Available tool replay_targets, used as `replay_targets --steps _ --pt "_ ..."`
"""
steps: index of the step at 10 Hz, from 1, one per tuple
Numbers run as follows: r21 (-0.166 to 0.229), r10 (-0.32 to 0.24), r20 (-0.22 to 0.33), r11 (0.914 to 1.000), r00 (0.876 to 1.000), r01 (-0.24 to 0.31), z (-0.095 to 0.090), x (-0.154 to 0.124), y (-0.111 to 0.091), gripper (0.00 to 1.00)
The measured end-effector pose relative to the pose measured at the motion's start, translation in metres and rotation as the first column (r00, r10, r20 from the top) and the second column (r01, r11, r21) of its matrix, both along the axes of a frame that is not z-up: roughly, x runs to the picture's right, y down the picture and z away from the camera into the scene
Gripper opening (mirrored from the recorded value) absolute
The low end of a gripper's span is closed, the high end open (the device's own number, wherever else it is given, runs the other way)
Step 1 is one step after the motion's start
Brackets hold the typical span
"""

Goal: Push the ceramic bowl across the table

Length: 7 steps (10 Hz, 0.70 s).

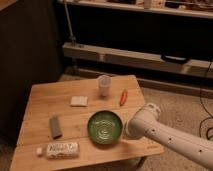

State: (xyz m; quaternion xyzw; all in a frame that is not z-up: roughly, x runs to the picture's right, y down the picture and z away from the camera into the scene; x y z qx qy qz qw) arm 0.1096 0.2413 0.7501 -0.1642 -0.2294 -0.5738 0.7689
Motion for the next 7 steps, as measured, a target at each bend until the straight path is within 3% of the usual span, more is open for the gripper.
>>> replay_targets --steps 2,3,7 --pt "-0.007 0.001 -0.022 1.0 1.0 -0.001 0.003 0.003 -0.001 0.8" --pt "-0.007 -0.002 -0.024 1.0 1.0 0.002 0.005 0.003 -0.002 0.78" --pt "0.027 0.015 -0.082 0.9996 0.996 -0.013 0.011 0.014 -0.005 0.41"
